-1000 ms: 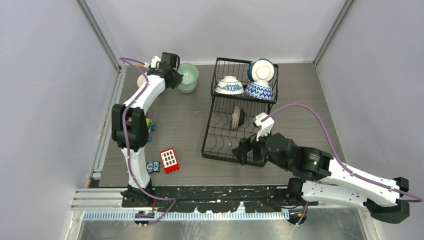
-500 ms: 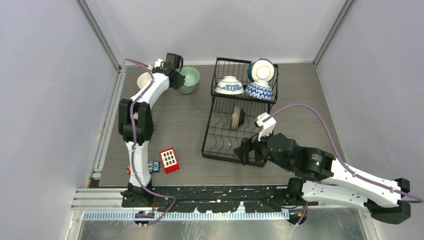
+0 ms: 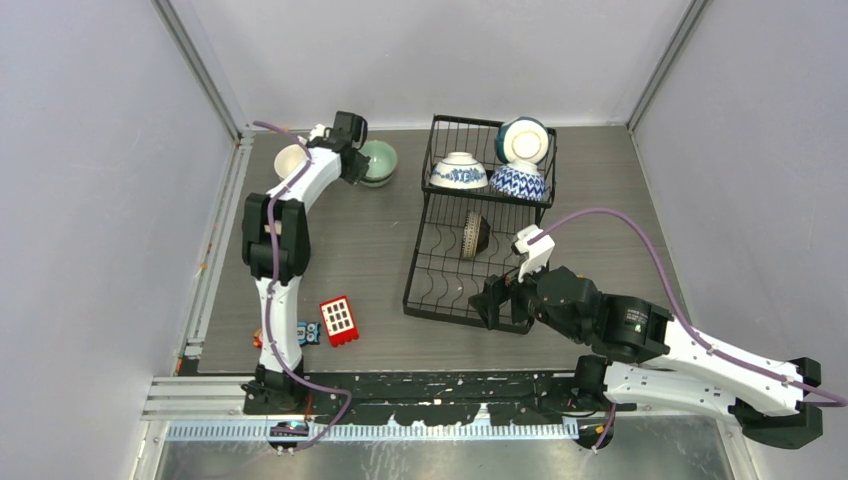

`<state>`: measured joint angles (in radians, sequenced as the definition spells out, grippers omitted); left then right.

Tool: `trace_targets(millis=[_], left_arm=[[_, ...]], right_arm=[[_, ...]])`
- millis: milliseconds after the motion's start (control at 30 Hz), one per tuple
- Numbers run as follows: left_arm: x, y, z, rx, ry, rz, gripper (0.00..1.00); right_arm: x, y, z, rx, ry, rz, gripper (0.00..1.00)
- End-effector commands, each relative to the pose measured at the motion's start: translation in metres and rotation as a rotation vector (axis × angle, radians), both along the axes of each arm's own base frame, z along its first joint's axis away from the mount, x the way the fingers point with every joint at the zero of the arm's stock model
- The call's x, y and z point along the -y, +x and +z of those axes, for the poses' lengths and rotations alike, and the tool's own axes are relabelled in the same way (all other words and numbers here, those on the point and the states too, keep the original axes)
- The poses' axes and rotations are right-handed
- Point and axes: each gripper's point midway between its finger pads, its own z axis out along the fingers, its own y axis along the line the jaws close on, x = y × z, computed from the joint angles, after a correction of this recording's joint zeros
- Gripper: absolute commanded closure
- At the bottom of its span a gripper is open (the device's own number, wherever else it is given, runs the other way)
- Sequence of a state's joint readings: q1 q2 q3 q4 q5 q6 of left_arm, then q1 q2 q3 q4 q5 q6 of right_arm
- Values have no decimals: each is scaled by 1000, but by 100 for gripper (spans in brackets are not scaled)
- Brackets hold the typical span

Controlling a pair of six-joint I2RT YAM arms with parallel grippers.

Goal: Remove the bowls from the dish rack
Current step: Place the bowl with the bowl.

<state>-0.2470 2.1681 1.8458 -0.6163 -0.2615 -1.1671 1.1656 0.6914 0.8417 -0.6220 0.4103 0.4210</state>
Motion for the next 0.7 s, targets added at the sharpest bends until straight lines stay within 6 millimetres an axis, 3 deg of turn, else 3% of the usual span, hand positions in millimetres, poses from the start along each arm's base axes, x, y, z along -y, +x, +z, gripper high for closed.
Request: trace_targets(millis=[0, 100, 200, 400, 667], left_arm=[[1, 24, 29, 101, -40, 30, 100], [1, 24, 25, 93, -40, 29, 99], [1, 24, 24, 92, -40, 27, 92], [0, 22, 31, 96, -33, 14, 70], [-4, 16, 40, 100, -28, 2, 62]], right_arm=[[1, 4, 17, 37, 35, -18, 0], [2, 5, 18, 42, 31, -21, 0], [2, 5, 18, 44, 29, -22, 0], [0, 6, 19, 46, 27, -22, 0], [0, 7, 20, 47, 32, -23, 0]])
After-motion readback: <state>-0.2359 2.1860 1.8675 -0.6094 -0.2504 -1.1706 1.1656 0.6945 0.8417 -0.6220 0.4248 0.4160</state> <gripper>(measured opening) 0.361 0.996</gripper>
